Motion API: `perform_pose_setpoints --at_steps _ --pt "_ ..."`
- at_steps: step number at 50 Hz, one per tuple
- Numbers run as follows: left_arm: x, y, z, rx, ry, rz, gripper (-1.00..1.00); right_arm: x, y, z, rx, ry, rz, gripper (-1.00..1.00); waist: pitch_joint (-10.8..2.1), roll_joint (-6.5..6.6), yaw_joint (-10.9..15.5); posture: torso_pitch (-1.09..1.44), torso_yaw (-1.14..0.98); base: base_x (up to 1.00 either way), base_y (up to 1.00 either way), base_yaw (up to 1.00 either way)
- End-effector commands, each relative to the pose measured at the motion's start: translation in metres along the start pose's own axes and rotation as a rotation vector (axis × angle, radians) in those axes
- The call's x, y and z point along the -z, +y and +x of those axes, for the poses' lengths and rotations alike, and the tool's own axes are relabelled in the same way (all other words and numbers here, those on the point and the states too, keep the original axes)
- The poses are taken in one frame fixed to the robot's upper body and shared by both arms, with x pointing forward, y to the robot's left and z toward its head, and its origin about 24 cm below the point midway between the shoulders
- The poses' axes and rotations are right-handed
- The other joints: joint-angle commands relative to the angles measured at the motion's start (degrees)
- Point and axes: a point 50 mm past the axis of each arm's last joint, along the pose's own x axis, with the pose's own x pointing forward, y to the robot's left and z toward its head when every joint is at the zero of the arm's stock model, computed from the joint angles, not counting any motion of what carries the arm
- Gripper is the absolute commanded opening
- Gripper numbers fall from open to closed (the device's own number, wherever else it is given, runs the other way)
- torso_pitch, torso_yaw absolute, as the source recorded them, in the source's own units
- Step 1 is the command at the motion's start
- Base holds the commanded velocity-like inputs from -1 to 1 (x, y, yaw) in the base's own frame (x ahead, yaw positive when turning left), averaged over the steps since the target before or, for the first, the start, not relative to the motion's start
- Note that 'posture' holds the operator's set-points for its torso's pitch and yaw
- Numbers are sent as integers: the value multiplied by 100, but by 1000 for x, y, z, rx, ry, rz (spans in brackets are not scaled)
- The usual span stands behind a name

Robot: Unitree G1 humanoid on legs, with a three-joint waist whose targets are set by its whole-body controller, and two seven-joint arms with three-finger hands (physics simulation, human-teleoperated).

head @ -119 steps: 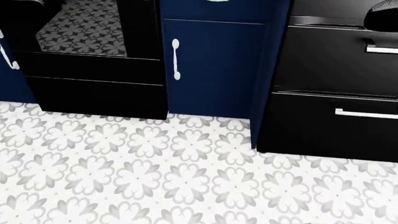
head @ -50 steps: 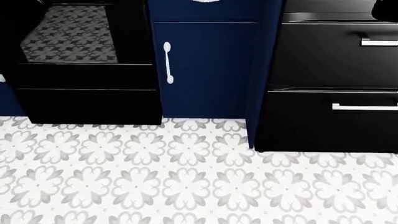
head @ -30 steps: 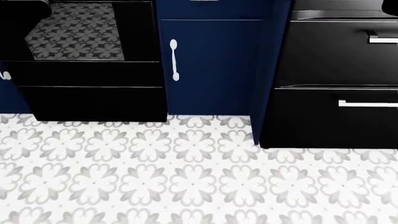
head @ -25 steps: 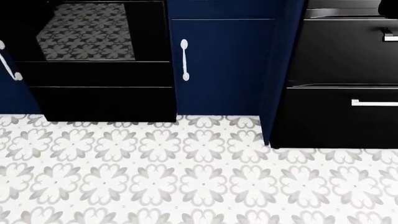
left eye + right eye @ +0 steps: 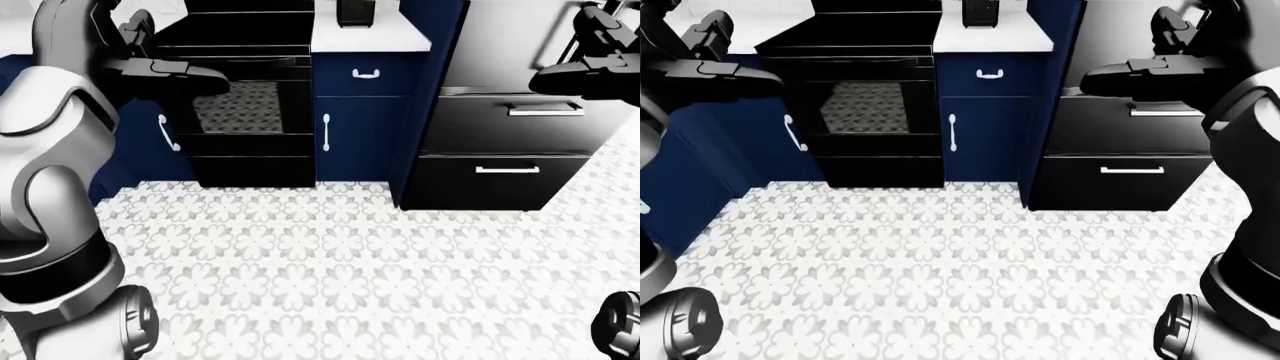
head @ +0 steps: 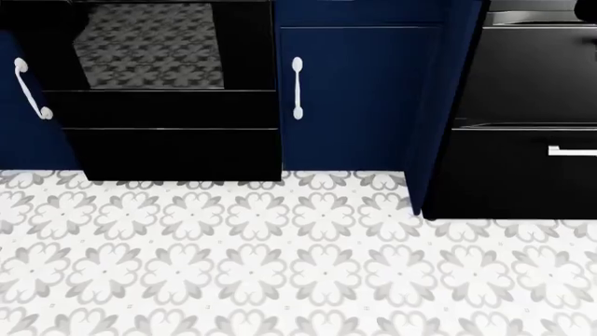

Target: Navigate to the stove.

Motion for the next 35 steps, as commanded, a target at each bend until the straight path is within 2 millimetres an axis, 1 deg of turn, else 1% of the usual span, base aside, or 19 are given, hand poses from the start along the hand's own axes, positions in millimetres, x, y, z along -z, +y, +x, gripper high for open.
perform_pose_setpoints --at_steps 1,2,4,6,11,13,15,16,17,18,20,24,26,27,28,29,30,32,35 --pt "-13 4 -2 -23 -65 5 100 -14 1 -3 -5 -72 -6 100 -200 159 9 0 0 0 27 0" --pt "-13 4 -2 -22 -65 4 100 -13 1 -3 -6 -72 -6 100 -198 86 19 0 0 0 26 0" --pt "-13 5 -2 -22 -65 5 100 -13 1 -2 -5 -72 -6 100 -133 37 27 0 0 0 26 0" --pt "-13 5 -2 -22 -65 5 100 -13 1 -3 -5 -71 -7 100 -166 -102 31 0 0 0 25 0" --pt "-12 4 -2 -21 -65 6 100 -12 1 -3 -6 -71 -7 100 -113 -376 23 0 0 0 26 0" --pt "-13 4 -3 -21 -66 6 100 -15 2 -3 -8 -76 -9 100 -105 -537 38 0 0 0 26 0" --pt "-13 4 -3 -21 -65 6 100 -11 1 -2 -6 -72 -7 100 -171 -845 51 0 0 0 26 0" --pt "-13 4 -3 -21 -65 6 100 -11 1 -2 -6 -71 -7 100 -117 -616 10 0 0 0 27 0" --pt "-13 4 -2 -22 -65 4 100 -14 0 -2 2 -73 -8 100 -135 -713 44 0 0 0 26 0" --pt "-14 4 -2 -22 -65 4 100 -14 0 -2 2 -73 -5 100 -171 -728 52 0 0 0 26 0" --pt "-13 4 -2 -21 -64 5 100 -12 0 -2 1 -70 -6 100 -217 -658 57 0 0 0 26 0" --pt "-12 4 -2 -22 -63 4 100 -12 1 -3 0 -69 -7 100 -95 -395 57 0 0 0 26 0" --pt "-13 4 -2 -21 -63 5 100 -12 1 -2 0 -70 -7 100 -110 -153 25 0 0 0 26 0" --pt "-12 4 -2 -20 -64 5 100 -12 1 -2 -2 -70 -7 100 -178 80 7 0 0 0 27 0" --pt "-12 4 -2 -20 -63 5 100 -11 1 -2 -2 -69 -8 100 -253 156 -34 0 0 0 27 0" --pt "-12 4 -2 -20 -63 5 100 -11 1 -1 -2 -69 -8 100 -167 53 36 0 0 0 27 0" --pt "-12 4 -2 -21 -63 4 100 -11 1 -1 -2 -69 -8 100 -129 61 12 0 0 0 26 0" --pt "-11 4 -2 -21 -63 5 100 -12 1 -2 -2 -69 -7 100 -165 -86 32 0 0 0 26 0" --pt "-12 4 -2 -21 -64 6 100 -13 1 -2 -1 -72 -5 100 -125 -247 21 0 0 0 26 0"
